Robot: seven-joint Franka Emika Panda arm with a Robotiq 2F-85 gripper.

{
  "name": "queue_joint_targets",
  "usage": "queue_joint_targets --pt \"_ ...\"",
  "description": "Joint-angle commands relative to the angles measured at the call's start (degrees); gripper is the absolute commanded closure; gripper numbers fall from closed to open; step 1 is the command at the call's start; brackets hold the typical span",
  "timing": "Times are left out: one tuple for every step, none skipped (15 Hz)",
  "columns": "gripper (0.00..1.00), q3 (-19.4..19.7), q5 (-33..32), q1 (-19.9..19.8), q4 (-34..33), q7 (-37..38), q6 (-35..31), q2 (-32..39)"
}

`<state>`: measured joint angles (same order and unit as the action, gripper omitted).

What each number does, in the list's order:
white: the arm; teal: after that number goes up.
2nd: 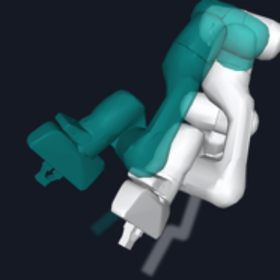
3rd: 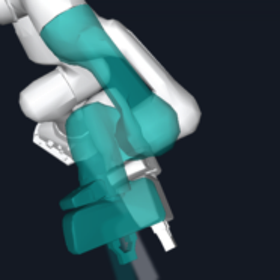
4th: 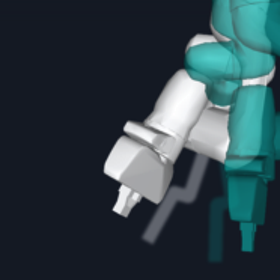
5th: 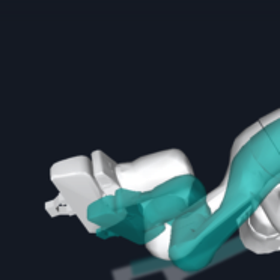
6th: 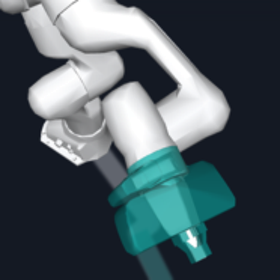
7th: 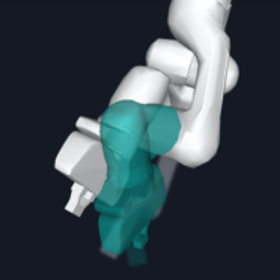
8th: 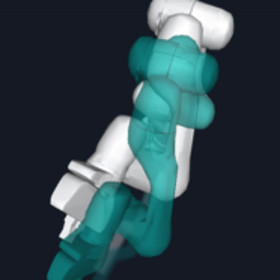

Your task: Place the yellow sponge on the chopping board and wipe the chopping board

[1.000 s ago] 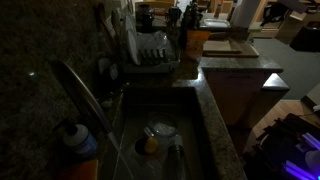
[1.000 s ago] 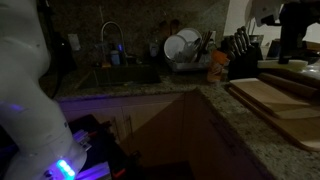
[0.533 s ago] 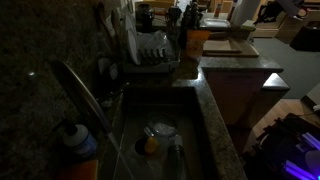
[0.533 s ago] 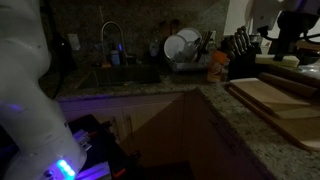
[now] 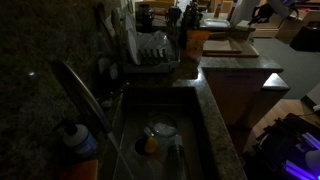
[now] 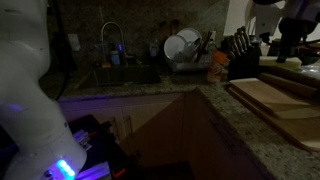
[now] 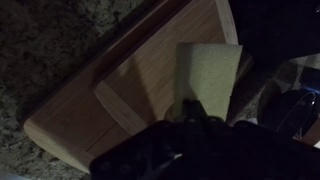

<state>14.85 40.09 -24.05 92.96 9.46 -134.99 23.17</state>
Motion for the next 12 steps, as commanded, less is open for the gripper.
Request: queue_joint_targets --pt "1.00 -0.70 1.07 -1.56 -4.96 1.68 -0.73 4.35" --pt "1.00 -0.90 1.25 -1.84 -5.95 2.14 -0.79 5.14" --pt "1.00 -1.12 1.45 -2.17 -7.16 2.54 -0.73 6.08" --pt "1.00 -1.25 1.47 -2.39 -8.23 3.12 -0.65 6.97" --pt "1.00 -1.29 1.36 -2.54 -9.32 3.78 -0.82 8.03" --pt "1.00 -1.30 1.12 -2.73 -10.31 4.33 -0.78 9.07" --pt "1.00 -1.35 1.00 -2.90 -11.36 4.95 -0.94 10.22" --pt "1.00 -1.44 0.95 -3.11 -12.28 5.67 -0.75 11.21" --pt "1.00 -1.52 0.81 -3.28 -13.22 6.28 -0.63 12.22" --pt "1.00 -1.54 0.60 -3.38 -14.10 6.88 -0.72 13.31" --pt "1.00 -1.57 0.44 -3.55 -15.10 7.53 -0.65 14.36" --pt "1.00 -1.84 0.60 -3.92 -16.11 7.92 -0.34 15.52"
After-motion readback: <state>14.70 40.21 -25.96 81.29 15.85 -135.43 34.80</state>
